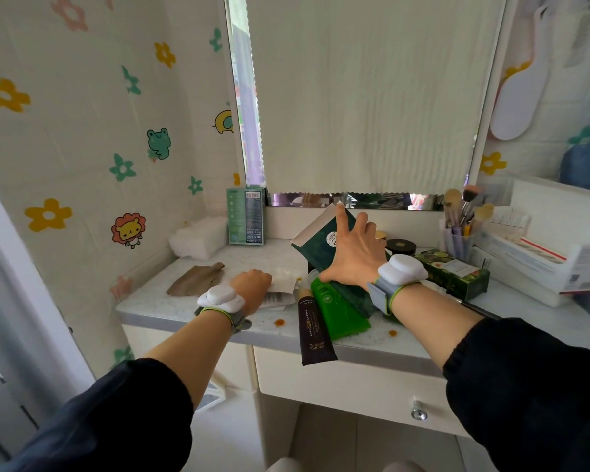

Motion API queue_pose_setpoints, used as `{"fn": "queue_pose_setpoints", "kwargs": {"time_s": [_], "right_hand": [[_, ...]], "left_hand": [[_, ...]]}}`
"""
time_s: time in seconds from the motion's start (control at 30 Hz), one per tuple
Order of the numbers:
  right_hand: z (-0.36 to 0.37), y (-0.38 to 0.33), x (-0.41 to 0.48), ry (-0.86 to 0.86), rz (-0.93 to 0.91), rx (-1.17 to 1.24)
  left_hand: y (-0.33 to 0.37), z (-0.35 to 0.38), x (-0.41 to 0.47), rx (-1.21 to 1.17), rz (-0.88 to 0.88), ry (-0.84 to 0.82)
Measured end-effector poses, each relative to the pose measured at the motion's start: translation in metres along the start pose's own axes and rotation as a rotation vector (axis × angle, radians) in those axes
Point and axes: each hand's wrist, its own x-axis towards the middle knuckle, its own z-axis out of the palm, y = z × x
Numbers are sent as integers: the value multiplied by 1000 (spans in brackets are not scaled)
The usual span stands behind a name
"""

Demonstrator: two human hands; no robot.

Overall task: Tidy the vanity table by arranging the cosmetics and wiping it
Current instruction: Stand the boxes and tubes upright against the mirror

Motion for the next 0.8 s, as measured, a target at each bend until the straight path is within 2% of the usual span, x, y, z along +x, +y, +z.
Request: {"fn": "queue_pose_setpoints", "kwargs": {"time_s": [0.07, 0.23, 0.4, 0.67, 0.8], "right_hand": [[0, -1, 0, -2, 4, -3], [-3, -3, 2, 15, 15, -16], [-3, -9, 0, 73, 83, -67], [-8, -3, -7, 79, 82, 1], [-9, 0, -9, 113, 90, 46]], "left_hand": [[0, 5, -1, -44, -35, 76], [-6, -4, -3, -322, -205, 317], [-5, -39, -2, -703, -382, 602], [19, -107, -9, -1416, -493, 841], [25, -129, -5, -1616, -533, 899]]}}
